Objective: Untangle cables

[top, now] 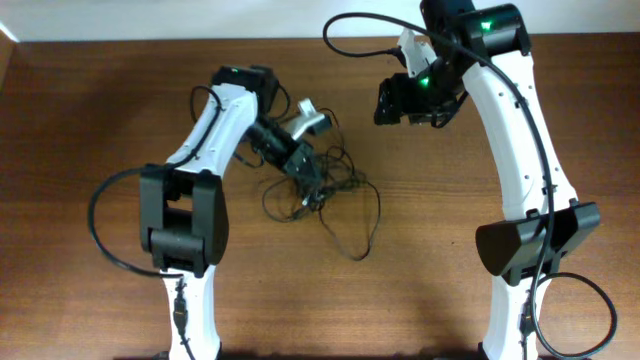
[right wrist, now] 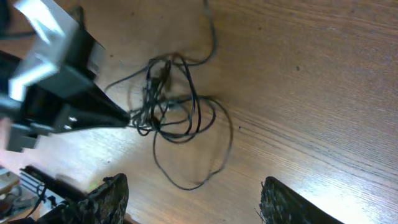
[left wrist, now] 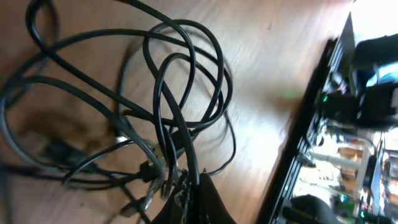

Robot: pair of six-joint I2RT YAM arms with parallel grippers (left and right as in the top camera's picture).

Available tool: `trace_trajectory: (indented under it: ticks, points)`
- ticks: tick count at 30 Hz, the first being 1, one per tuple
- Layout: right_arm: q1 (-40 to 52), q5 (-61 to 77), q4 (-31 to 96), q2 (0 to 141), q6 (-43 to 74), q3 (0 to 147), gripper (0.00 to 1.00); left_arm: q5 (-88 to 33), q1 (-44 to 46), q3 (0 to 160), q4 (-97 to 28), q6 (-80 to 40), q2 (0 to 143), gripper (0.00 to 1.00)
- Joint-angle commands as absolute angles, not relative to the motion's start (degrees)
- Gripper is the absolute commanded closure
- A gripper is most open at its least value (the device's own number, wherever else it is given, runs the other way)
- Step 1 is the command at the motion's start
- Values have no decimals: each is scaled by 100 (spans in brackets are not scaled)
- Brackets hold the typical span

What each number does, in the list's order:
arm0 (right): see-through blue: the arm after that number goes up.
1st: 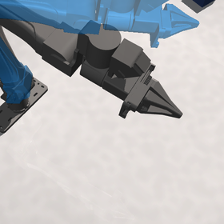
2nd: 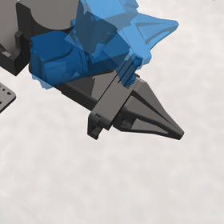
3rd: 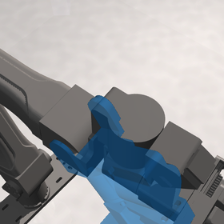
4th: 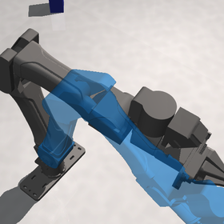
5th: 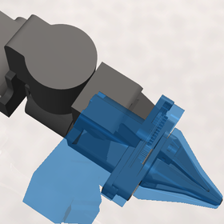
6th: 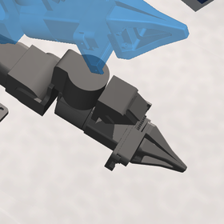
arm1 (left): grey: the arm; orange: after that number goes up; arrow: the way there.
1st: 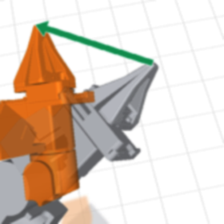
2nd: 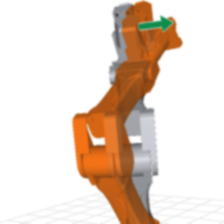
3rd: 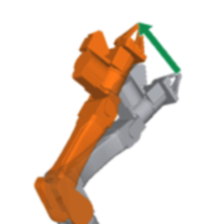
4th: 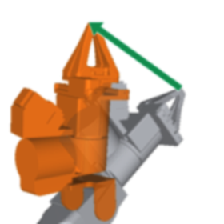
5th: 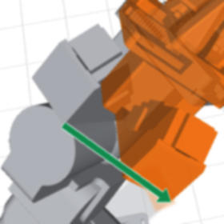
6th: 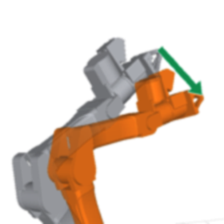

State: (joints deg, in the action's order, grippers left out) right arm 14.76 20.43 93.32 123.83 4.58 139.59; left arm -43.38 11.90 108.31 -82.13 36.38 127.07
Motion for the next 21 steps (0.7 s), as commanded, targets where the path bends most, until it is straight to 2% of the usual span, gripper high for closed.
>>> trace_trajectory:
  ticks: [1, 5, 10, 15, 21]
  points:
    - [1461, 2296, 9247, 12416, 515, 13904, 31, -5146, 987, 11428, -8246, 3041, 12554, 100]
    - [1461, 2357, 9166, 12418, 659, 13902, 31, -5666, 956, 11524, -8315, 2974, 12554, 100]
    - [1472, 2401, 8602, 12418, 1699, 13463, 32, -6882, 871, 11524, -8106, 2971, 12554, 100]
    - [1472, 2639, 8232, 12418, 1704, 12895, 32, -7642, 563, 11524, -7992, 2956, 12554, 100]
    - [1632, 2657, 7988, 12418, 1710, 12737, 32, -7789, 530, 11524, -7671, 2615, 12554, 100]
